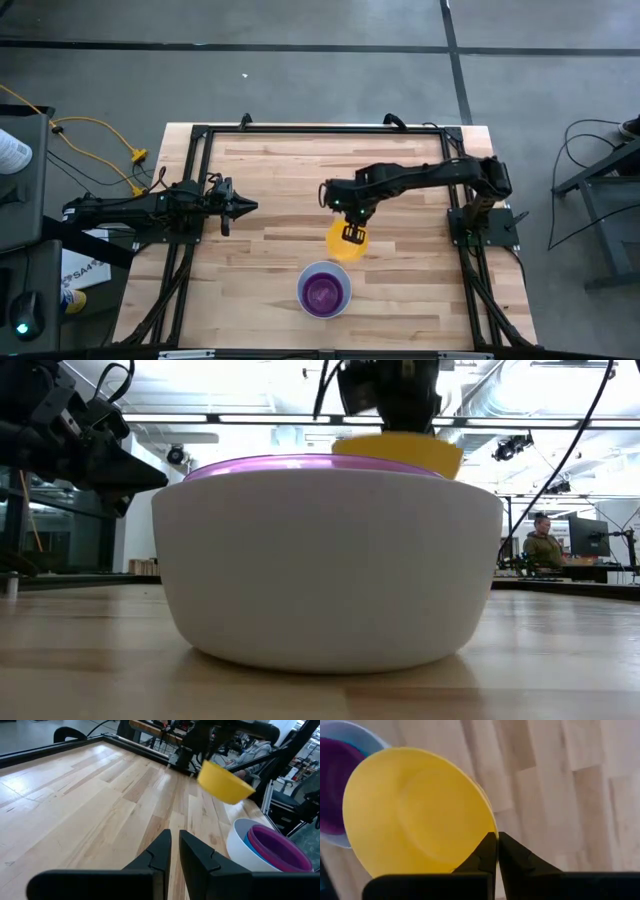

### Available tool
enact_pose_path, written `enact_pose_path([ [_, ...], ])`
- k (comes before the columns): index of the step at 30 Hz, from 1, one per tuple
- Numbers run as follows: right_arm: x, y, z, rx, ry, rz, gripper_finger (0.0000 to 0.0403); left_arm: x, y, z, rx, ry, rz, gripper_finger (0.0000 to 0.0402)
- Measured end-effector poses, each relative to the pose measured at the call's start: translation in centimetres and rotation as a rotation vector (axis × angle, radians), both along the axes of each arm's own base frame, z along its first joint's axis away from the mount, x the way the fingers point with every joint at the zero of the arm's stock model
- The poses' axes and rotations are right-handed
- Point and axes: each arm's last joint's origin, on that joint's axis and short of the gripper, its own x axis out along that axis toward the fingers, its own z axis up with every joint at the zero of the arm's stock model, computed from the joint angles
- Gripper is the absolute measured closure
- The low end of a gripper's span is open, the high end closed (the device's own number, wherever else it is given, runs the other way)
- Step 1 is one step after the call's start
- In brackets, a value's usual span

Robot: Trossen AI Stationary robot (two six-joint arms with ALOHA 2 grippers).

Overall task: Nest bowls inside each other
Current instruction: Stack the yellow bowl on top of the purple bowl

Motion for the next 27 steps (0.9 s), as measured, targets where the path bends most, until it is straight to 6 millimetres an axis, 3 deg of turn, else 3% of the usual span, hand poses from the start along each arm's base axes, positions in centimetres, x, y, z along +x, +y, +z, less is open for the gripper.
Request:
enact_pose_path([
  [14, 0.7, 4.1, 0.3, 0.087, -0.029, -0.014, 0.0399, 0.0, 0.0, 0.0, 0.000, 0.000, 0.000, 0.0364],
  [27, 4.8, 6.4, 0.1, 0.118, -0.043, 0.085, 0.0400, 0.0, 0.0, 0.0, 0.000, -0.001, 0.000, 0.0364],
])
